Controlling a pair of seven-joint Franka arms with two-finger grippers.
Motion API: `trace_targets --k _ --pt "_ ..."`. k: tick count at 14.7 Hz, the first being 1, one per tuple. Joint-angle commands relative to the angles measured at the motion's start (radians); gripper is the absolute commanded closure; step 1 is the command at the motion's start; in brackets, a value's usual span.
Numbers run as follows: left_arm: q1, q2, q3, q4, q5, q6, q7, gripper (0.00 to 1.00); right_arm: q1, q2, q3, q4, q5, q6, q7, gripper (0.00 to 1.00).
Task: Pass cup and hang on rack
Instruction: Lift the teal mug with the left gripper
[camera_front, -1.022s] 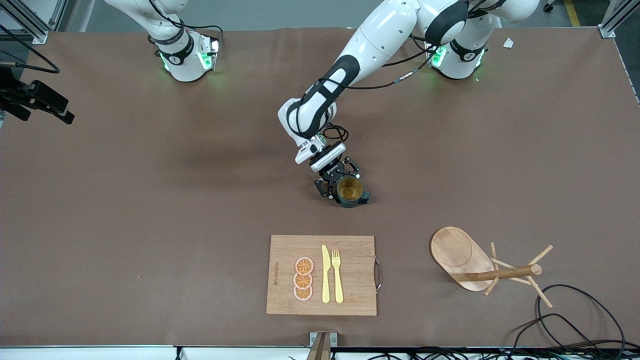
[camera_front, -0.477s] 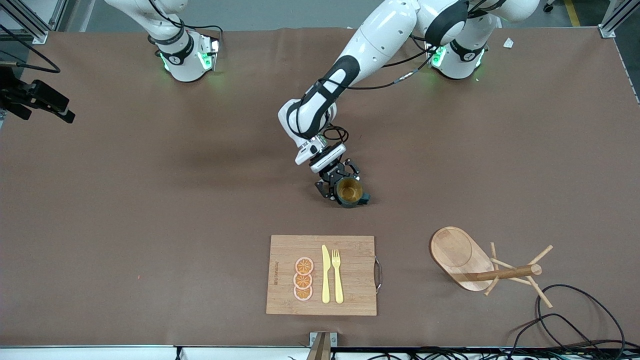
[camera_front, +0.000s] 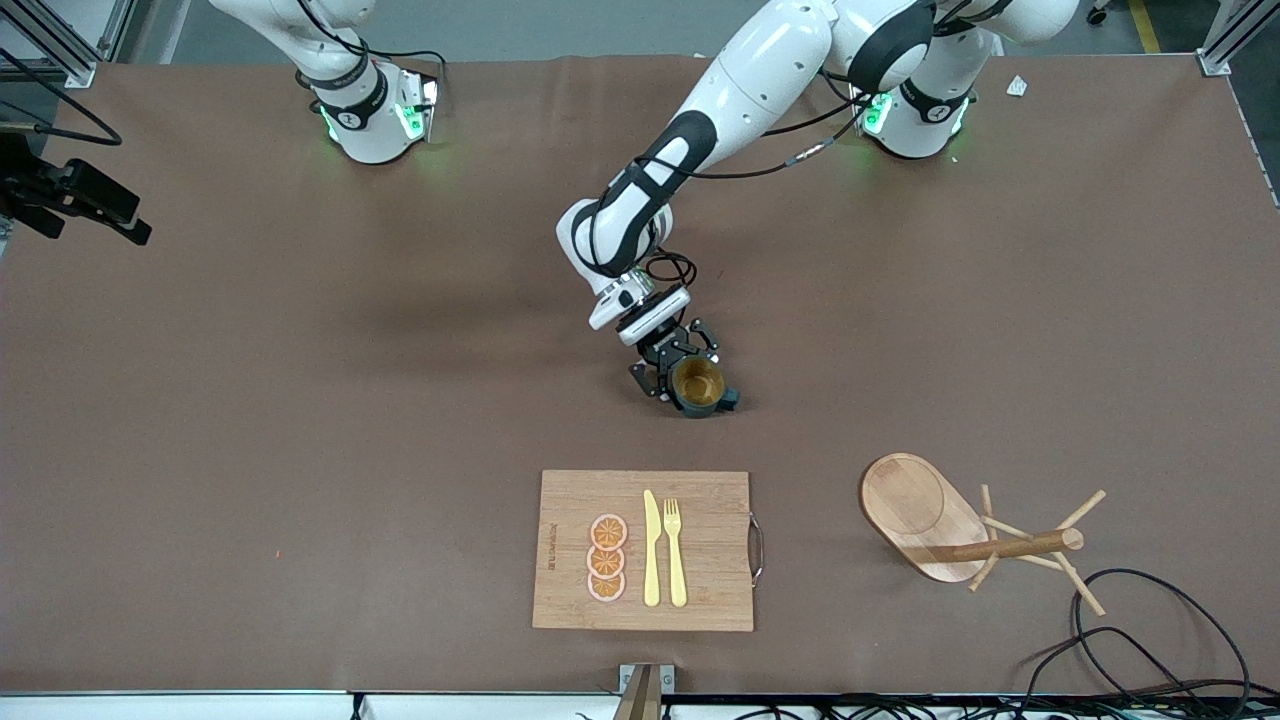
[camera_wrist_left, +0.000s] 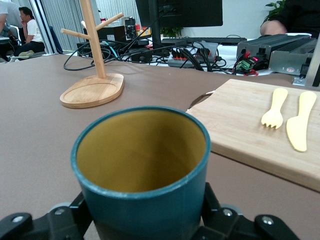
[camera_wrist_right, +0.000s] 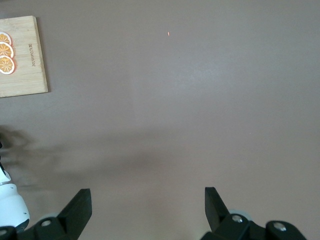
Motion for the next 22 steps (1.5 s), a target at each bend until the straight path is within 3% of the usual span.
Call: trace_targets --k 1,11,15,17,22 --pt "-0.010 -0.015 0.001 0.011 -0.011 -0.006 -0.005 0.49 -0.015 -0.004 0.011 -0.003 0.014 -0.005 -0.003 0.00" --pt "0.026 -0.157 -0.017 0.025 -0.140 0.043 0.085 0.49 -0.014 -0.006 0.011 -0.003 0.014 -0.007 -0.003 0.00" --pt "0.062 -0.275 -0.016 0.025 -0.319 0.071 0.209 0.49 -0.014 -0.006 0.011 -0.003 0.014 -0.011 -0.003 0.00" --pt "0.098 -0.338 -0.014 0.022 -0.397 0.156 0.219 0.49 -0.014 -0.006 0.011 -0.003 0.014 -0.011 -0.003 0.00" --pt "0.197 -0.410 -0.014 0.023 -0.613 0.235 0.353 0.49 -0.014 -0.006 0.011 -0.003 0.014 -0.011 -0.003 0.00"
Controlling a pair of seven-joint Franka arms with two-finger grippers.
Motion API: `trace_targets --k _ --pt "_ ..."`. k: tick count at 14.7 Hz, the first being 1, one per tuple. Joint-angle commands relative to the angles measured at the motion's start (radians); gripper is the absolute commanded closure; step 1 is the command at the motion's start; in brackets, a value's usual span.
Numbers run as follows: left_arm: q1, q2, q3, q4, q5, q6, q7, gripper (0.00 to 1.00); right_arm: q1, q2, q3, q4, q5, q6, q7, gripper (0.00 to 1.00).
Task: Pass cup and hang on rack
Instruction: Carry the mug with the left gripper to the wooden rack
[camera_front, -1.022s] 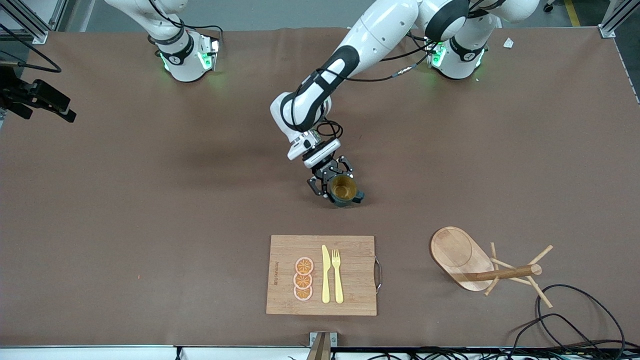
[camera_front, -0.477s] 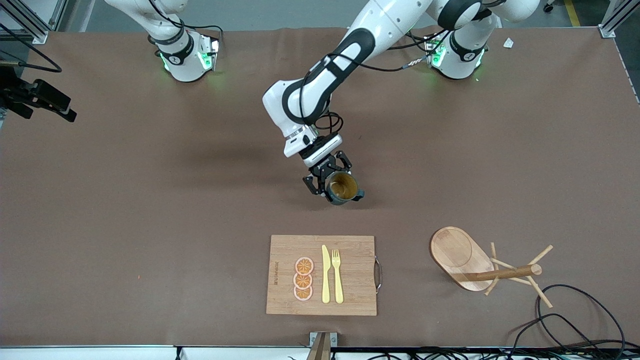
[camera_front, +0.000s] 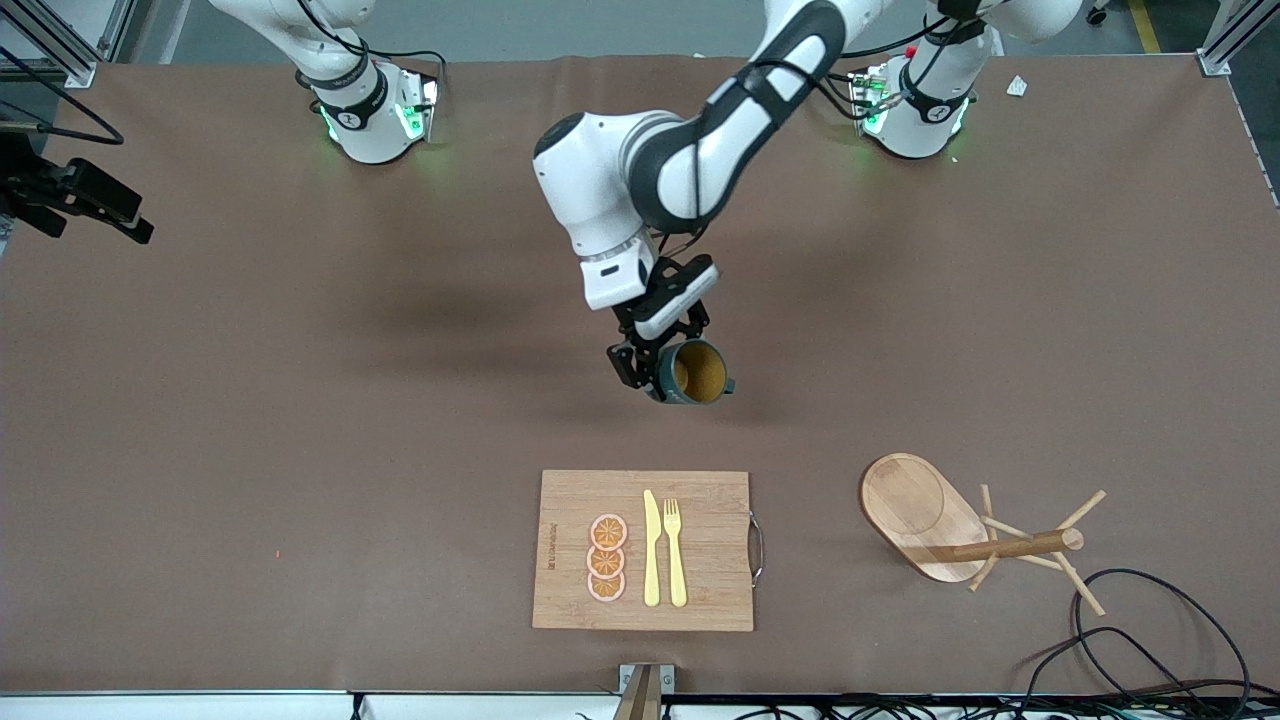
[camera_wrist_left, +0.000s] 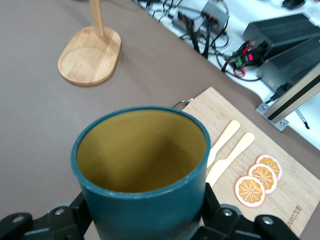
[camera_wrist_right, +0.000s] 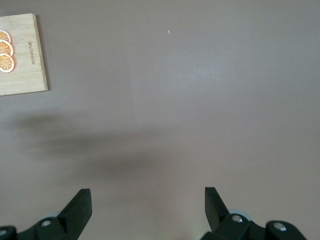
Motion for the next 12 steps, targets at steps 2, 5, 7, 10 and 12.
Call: trace_targets --k 2,5,7,10,12 --pt "0.091 -0.065 -0.005 -0.026 -0.170 0.069 0.117 0.49 -0.014 -0.006 0.010 -0.003 0.014 -0.005 -0.003 0.00" --pt "0.173 -0.097 -0.008 -0.025 -0.338 0.099 0.237 0.49 -0.017 -0.006 0.010 -0.003 0.014 -0.005 -0.003 0.00" --pt "0.243 -0.119 -0.008 -0.025 -0.463 0.112 0.326 0.49 -0.015 -0.006 0.010 -0.003 0.014 -0.005 -0.003 0.00" --pt "0.323 -0.142 -0.008 -0.025 -0.613 0.113 0.433 0.49 -0.014 -0.006 0.011 -0.003 0.014 -0.005 -0.003 0.00" --pt "0.386 -0.146 -0.011 -0.023 -0.720 0.113 0.502 0.49 -0.014 -0.006 0.010 -0.003 0.014 -0.005 -0.003 0.00"
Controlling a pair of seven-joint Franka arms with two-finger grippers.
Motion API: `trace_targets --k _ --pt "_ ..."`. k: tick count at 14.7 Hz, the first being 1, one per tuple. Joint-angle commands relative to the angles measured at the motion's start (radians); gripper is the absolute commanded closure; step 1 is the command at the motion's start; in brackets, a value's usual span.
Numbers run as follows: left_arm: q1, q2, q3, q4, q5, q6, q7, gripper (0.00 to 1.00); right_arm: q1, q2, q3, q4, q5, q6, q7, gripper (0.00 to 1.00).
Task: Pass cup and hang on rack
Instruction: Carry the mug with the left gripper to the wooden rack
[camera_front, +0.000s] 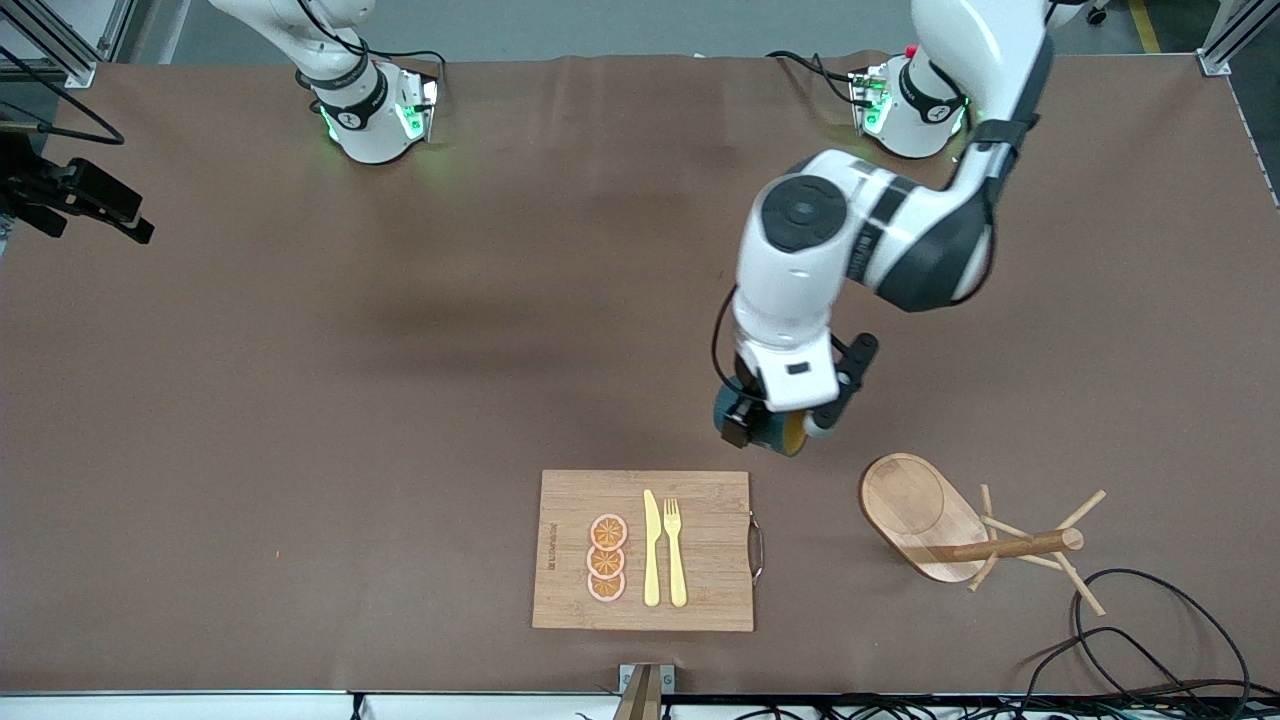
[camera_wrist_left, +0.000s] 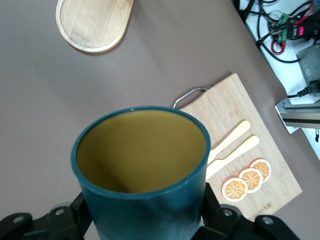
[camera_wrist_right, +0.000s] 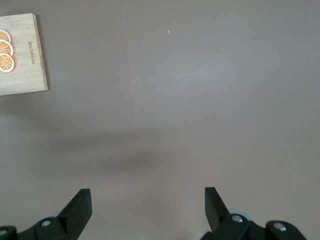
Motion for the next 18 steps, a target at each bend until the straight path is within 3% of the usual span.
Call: trace_targets --k 1,7,13,18 --pt "0.079 -0.034 -0.010 -0.023 -0.146 0.011 0.097 0.49 -0.014 -0.006 0.010 -0.001 0.014 -0.005 -0.003 0.00" --pt "0.251 -0.043 -0.007 -0.023 -0.436 0.009 0.310 0.49 -0.014 -0.006 0.010 -0.003 0.014 -0.005 -0.003 0.00" --pt "0.376 -0.033 -0.004 -0.026 -0.648 0.006 0.445 0.49 -0.018 -0.006 0.009 -0.003 0.014 -0.005 -0.003 0.00" --pt "0.436 -0.010 -0.004 -0.030 -0.736 -0.023 0.505 0.49 -0.017 -0.006 0.009 -0.003 0.014 -0.006 -0.003 0.00"
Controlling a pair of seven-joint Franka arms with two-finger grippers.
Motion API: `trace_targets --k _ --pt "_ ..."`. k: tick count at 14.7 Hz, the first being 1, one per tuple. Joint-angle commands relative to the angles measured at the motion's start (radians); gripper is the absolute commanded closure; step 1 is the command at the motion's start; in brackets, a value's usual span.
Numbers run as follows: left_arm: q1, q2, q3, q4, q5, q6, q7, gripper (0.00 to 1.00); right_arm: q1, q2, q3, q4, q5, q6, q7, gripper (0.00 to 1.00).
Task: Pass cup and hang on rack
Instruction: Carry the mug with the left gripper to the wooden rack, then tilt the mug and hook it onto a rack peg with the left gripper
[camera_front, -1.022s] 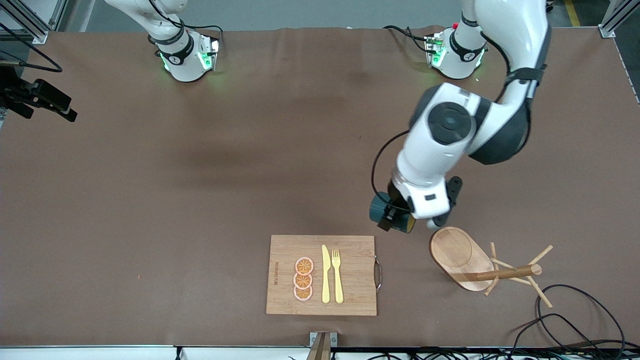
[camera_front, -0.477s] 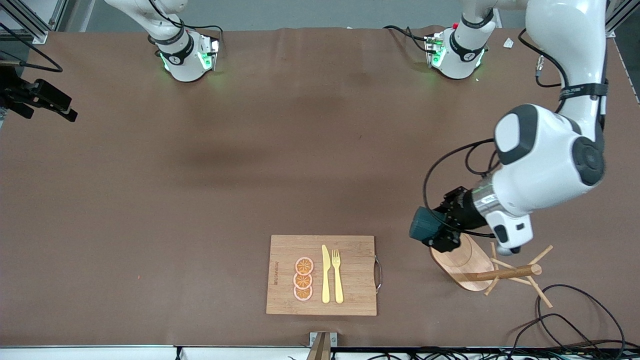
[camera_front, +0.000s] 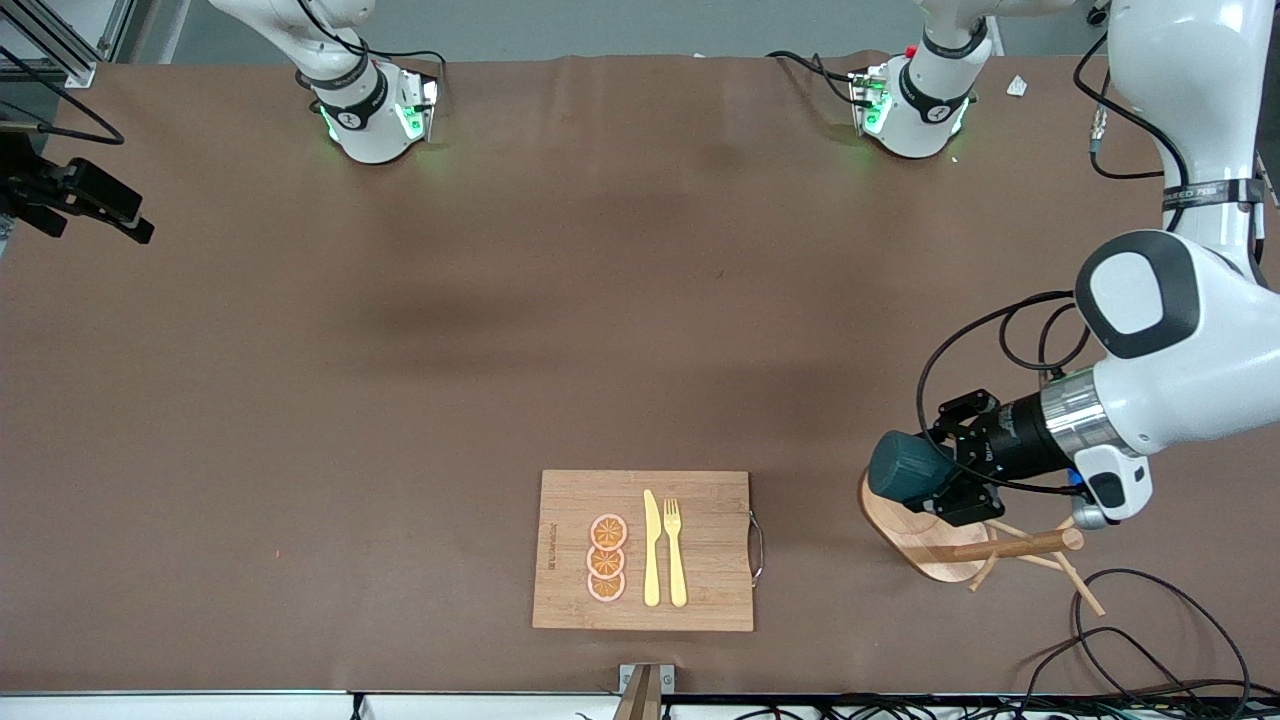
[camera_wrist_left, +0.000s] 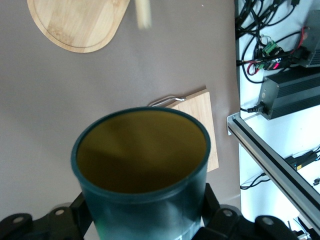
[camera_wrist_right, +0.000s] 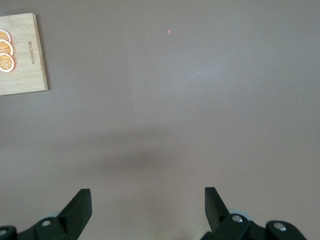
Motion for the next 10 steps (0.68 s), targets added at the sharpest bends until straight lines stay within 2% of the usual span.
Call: trace_targets --k 1,10 --pt "0.023 0.011 -0.005 -0.007 -0.065 -0.012 0.055 0.49 -0.018 -0.006 0.009 -0.003 0.013 -0.006 -0.005 0.00" --pt "0.083 0.074 -0.002 -0.004 -0.186 -0.010 0.121 0.49 -0.018 -0.006 0.009 -0.003 0.013 -0.011 -0.003 0.00"
